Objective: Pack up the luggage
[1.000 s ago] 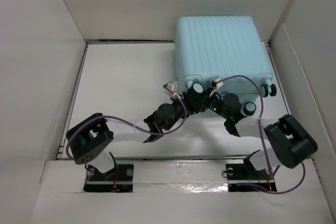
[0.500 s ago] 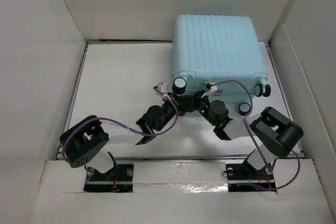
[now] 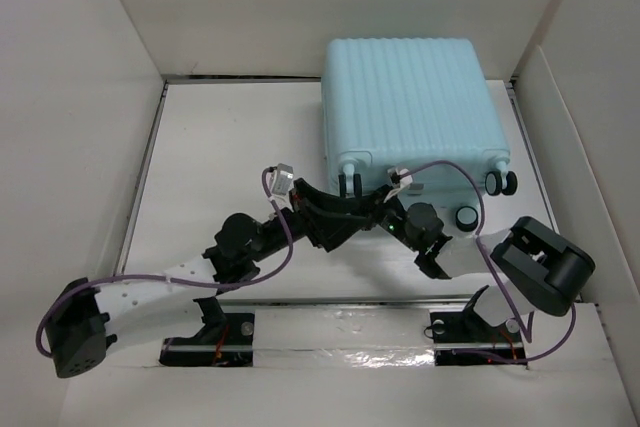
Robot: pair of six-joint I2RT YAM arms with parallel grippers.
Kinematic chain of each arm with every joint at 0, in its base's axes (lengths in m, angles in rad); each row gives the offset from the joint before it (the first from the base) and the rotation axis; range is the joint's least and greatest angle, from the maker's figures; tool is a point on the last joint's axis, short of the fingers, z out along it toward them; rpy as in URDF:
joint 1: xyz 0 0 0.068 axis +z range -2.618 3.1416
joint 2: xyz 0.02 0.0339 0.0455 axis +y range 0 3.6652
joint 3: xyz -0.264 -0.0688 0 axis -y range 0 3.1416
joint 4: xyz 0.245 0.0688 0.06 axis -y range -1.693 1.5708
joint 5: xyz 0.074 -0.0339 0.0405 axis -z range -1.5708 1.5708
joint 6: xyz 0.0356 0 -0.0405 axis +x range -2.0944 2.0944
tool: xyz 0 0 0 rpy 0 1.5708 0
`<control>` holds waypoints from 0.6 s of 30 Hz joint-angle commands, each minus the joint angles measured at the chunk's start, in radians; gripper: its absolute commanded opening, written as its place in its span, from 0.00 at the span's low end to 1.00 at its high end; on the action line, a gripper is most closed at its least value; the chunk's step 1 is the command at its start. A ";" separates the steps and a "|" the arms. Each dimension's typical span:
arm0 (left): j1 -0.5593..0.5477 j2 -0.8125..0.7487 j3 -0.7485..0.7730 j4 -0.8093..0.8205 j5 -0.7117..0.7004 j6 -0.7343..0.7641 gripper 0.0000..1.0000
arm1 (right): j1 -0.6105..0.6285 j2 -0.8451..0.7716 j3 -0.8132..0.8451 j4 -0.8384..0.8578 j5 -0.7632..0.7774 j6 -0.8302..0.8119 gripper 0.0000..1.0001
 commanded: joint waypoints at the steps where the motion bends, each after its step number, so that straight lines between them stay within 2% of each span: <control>1: 0.007 -0.103 0.074 -0.356 -0.044 0.097 0.65 | -0.007 -0.061 0.012 -0.079 -0.080 -0.042 0.00; 3: 0.020 -0.137 0.125 -0.508 -0.103 0.107 0.69 | -0.027 -0.116 0.008 -0.122 -0.074 -0.074 0.00; 4: 0.038 -0.126 0.178 -0.634 -0.135 0.110 0.69 | -0.027 -0.136 0.007 -0.171 -0.068 -0.090 0.00; 7: 0.069 -0.059 0.252 -0.764 -0.125 0.120 0.68 | -0.038 -0.219 0.015 -0.293 -0.037 -0.142 0.00; 9: 0.080 -0.024 0.271 -0.772 -0.109 0.123 0.68 | -0.038 -0.275 0.015 -0.341 -0.027 -0.165 0.00; 13: 0.113 0.093 0.308 -0.676 -0.048 0.119 0.66 | -0.036 -0.325 0.042 -0.468 -0.007 -0.196 0.00; 18: 0.127 0.213 0.372 -0.610 0.027 0.111 0.59 | 0.011 -0.345 0.041 -0.476 0.032 -0.196 0.00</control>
